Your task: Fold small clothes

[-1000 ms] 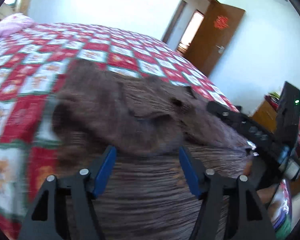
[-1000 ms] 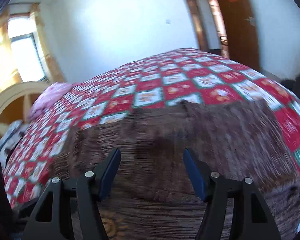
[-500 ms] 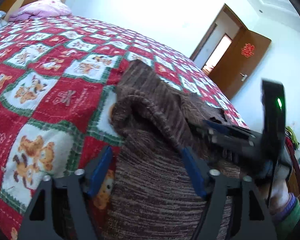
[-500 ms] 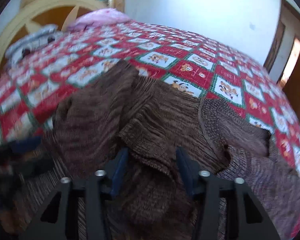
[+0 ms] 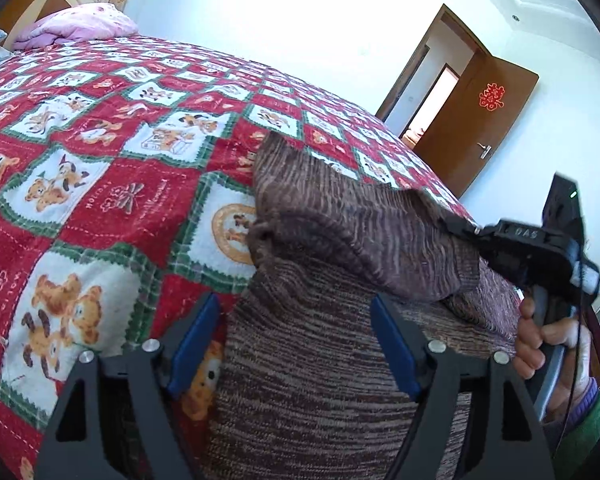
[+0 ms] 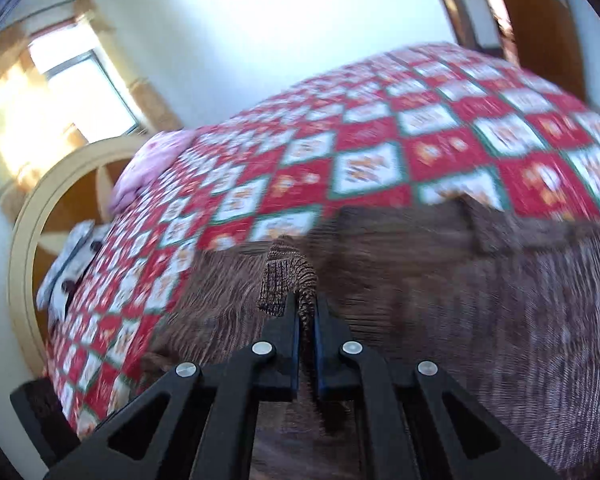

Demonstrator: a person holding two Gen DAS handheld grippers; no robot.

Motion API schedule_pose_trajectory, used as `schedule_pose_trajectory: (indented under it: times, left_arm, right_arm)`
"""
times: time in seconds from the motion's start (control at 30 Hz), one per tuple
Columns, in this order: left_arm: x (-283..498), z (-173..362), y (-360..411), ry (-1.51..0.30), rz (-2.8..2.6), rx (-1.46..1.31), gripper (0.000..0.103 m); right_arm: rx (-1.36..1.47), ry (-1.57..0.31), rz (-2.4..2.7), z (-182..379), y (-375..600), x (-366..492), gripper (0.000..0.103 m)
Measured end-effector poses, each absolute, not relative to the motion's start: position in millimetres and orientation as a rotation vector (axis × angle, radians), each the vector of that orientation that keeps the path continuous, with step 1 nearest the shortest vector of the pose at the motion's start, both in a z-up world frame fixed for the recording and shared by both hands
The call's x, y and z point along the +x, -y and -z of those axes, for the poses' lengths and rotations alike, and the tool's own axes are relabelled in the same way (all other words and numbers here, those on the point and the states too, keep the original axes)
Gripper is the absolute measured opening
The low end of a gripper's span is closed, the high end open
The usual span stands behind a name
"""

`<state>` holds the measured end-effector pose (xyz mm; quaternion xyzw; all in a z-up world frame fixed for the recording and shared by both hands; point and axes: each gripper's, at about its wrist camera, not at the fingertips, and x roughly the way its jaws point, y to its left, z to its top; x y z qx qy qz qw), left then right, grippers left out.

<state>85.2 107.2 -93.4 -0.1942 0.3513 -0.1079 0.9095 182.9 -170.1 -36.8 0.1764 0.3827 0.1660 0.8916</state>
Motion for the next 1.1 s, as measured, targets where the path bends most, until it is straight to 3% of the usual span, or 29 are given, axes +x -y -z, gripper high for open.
schedule_pose_trajectory:
  times: [0.13, 0.33, 0.63, 0.83, 0.97, 1.1]
  left_arm:
    - [85.6, 93.5, -106.9, -0.725, 0.221, -0.394, 0.081]
    - [86.1, 93.5, -106.6, -0.726, 0.222, -0.389, 0.082]
    - [86.5, 93.5, -105.6, -0.723, 0.223, -0.373, 0.084]
    - [86.9, 94.0, -107.4, -0.721, 0.228, -0.376, 0.084]
    - [86.0, 94.3, -108.2, -0.711, 0.239, -0.383, 0.087]
    - [85.7, 93.5, -107.8, -0.716, 0.238, -0.384, 0.087]
  right_arm:
    - [0.425, -0.864, -0.262, 57.7, 190.2, 188.6, 0.008]
    - [0.551, -0.683, -0.093, 33.9, 223.2, 155.6, 0.008]
    - [0.196, -0.895, -0.418, 49.9, 130.9, 190.4, 0.008]
    - [0.347, -0.856, -0.060, 55.3, 194.7, 236.9, 0.008]
    - [0.407, -0.824, -0.146, 42.3, 196.1, 207.1, 0.011]
    - [0.226, -0.847, -0.405, 37.6, 124.1, 167.8, 0.012]
